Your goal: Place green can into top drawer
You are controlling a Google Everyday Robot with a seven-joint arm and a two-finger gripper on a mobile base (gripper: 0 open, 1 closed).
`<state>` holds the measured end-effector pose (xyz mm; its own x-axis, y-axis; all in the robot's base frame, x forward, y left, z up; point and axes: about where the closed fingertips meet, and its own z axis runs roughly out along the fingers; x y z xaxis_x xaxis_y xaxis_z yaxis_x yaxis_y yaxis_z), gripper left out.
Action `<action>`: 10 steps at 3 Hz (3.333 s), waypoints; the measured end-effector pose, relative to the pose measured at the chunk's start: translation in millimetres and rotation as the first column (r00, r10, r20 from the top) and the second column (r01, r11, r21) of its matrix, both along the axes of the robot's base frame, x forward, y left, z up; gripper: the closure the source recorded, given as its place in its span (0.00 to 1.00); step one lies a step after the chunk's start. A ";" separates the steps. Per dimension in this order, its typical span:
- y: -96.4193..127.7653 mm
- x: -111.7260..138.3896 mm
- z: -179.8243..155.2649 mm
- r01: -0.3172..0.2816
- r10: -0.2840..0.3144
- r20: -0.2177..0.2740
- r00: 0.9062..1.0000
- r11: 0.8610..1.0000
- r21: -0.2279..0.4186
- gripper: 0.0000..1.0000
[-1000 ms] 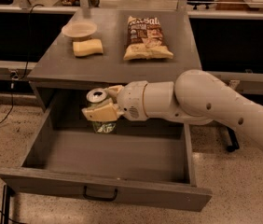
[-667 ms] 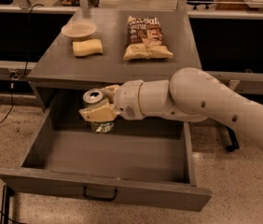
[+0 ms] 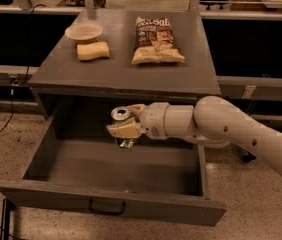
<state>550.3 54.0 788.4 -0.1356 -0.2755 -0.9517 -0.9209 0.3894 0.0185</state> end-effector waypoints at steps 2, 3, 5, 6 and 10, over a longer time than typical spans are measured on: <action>-23.0 11.9 -65.4 -0.005 0.009 -0.040 0.999 0.996 0.090 1.00; -17.3 13.0 -91.3 -0.050 0.059 -0.085 0.995 0.994 0.098 0.81; -11.7 9.1 -110.6 -0.110 0.121 -0.096 0.988 0.987 0.114 0.28; -9.9 8.5 -110.6 -0.113 0.125 -0.096 0.988 0.987 0.114 0.05; -51.1 -47.4 -27.4 -0.191 0.184 0.105 0.977 0.980 0.058 0.00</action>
Offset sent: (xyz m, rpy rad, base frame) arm 0.0175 -0.0314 -0.1021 0.1313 0.0750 0.0188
